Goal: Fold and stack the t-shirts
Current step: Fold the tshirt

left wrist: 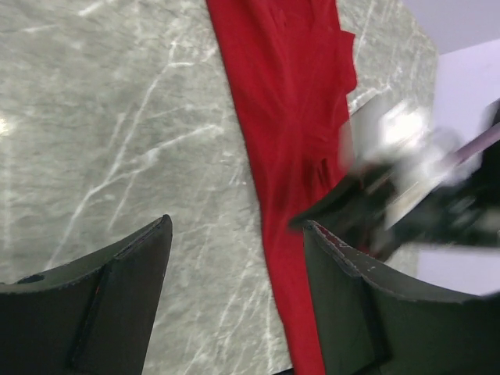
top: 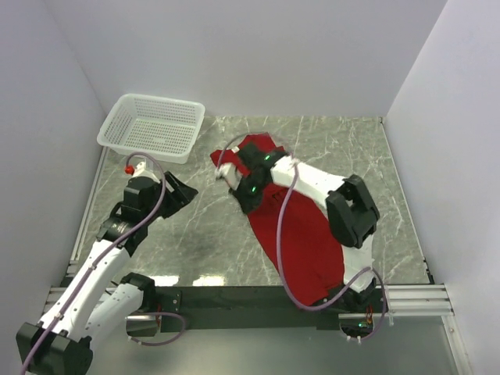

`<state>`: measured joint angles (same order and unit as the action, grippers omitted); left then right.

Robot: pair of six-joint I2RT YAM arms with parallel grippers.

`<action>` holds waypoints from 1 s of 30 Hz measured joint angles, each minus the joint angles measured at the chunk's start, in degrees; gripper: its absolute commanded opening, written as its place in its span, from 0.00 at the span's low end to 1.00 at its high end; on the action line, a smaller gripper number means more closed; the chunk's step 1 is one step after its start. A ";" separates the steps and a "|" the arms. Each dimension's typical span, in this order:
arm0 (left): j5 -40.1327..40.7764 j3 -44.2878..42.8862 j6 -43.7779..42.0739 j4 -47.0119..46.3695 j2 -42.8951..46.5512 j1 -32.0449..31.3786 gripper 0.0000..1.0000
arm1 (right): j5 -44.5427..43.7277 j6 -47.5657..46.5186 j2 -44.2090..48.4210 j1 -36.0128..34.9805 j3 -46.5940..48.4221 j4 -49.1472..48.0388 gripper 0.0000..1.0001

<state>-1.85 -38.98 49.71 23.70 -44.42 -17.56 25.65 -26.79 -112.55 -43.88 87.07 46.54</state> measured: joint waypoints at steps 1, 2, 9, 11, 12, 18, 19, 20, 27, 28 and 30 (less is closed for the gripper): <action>-0.50 0.22 0.42 -0.87 -0.55 0.00 0.73 | 1.33 0.11 0.09 2.03 2.23 0.70 0.14; -1.05 0.42 0.74 -2.01 -1.22 0.00 0.72 | 2.43 0.17 0.15 4.59 4.28 1.18 0.15; -3.41 -0.42 2.05 -10.21 -14.45 -3.76 0.71 | 4.87 7.89 -0.55 24.98 8.83 -2.23 0.15; -3.37 -2.80 2.01 -10.91 -20.96 -5.92 0.70 | 4.37 11.52 -2.27 27.65 9.51 -3.76 0.15; -3.37 -4.33 2.01 -11.61 -24.30 -6.84 0.70 | 4.24 13.20 -3.74 28.22 10.27 -4.17 0.15; -3.50 -11.80 2.05 -14.97 -37.35 -9.42 0.68 | 5.90 20.63 -14.49 27.08 18.38 -5.51 0.12; -3.52 -12.94 2.10 -15.87 -39.23 -9.64 0.67 | 5.95 21.55 -15.96 26.91 19.50 -5.46 0.12; -3.58 -13.94 2.10 -16.46 -40.94 -9.86 0.67 | 5.92 22.47 -17.49 26.71 20.70 -5.40 0.12; -4.39 -22.16 2.51 -17.46 -53.42 -11.76 0.64 | -0.55 28.44 -23.17 26.40 25.75 -5.49 0.10; -4.37 -23.08 2.51 -17.25 -54.60 -11.87 0.64 | -2.21 29.14 -23.26 26.45 26.08 -5.44 0.09; -4.28 -24.22 2.49 -16.59 -55.56 -11.98 0.65 | -4.90 30.45 -23.65 26.51 27.39 -5.35 0.08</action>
<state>-6.13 -63.20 52.21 7.11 -99.98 -29.54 20.75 3.66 -136.20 -17.37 114.45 41.19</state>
